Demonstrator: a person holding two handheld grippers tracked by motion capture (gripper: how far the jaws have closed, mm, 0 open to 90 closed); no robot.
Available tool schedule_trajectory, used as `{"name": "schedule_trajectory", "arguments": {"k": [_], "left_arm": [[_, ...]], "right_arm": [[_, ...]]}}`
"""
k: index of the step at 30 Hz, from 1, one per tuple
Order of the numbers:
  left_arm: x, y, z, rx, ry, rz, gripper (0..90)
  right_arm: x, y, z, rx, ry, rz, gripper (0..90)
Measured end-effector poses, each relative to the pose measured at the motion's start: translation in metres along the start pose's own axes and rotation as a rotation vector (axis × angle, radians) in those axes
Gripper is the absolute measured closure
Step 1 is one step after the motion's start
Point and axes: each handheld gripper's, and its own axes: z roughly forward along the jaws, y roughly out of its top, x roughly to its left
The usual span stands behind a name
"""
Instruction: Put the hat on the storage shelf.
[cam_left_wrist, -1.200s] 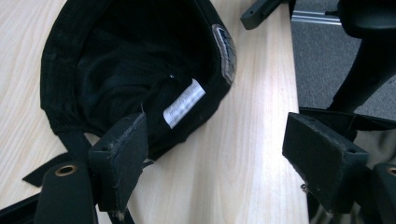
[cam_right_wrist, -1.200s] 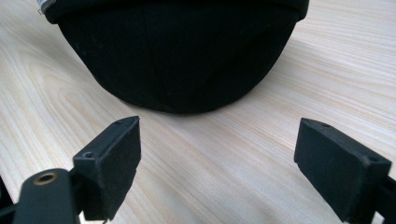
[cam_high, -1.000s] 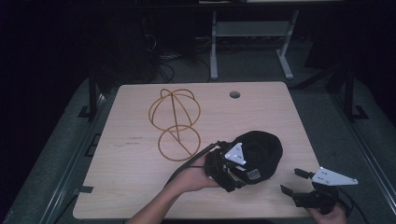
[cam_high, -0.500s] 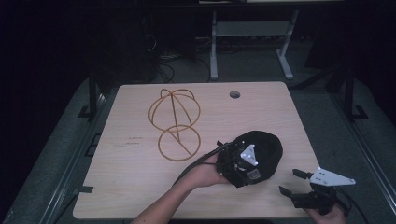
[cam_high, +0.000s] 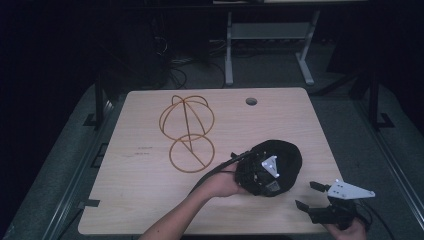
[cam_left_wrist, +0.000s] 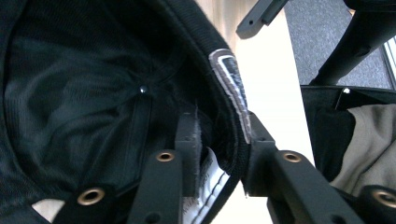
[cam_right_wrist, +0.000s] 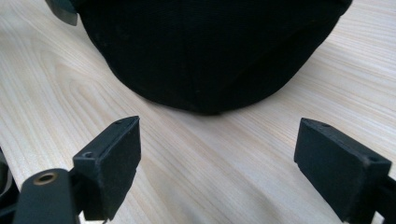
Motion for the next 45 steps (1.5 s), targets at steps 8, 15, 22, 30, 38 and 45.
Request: {"name": "schedule_trajectory", "arguments": {"k": [8, 15, 22, 30, 38, 45], "left_arm": [[0.005, 0.016, -0.012, -0.059, 0.032, 0.009, 80.7], [0.014, 0.023, -0.029, -0.186, -0.006, -0.057, 81.2], [0.015, 0.027, -0.037, -0.242, -0.040, -0.070, 81.3], [0.010, 0.037, -0.043, -0.252, -0.079, -0.041, 81.3], [-0.006, 0.053, -0.042, -0.225, -0.128, 0.049, 81.3], [-0.025, 0.068, -0.039, -0.178, -0.161, 0.162, 81.2]], "right_arm": [[0.001, 0.002, 0.001, -0.025, 0.010, 0.001, 14.3], [0.001, 0.005, 0.001, -0.076, 0.022, 0.020, 14.3], [0.004, 0.009, 0.001, -0.114, 0.023, 0.023, 14.3], [0.005, 0.015, 0.000, -0.209, 0.053, 0.051, 14.3], [0.004, 0.017, -0.004, -0.237, 0.044, 0.039, 15.8], [0.005, 0.017, -0.009, -0.274, 0.090, 0.007, 40.5]]}}
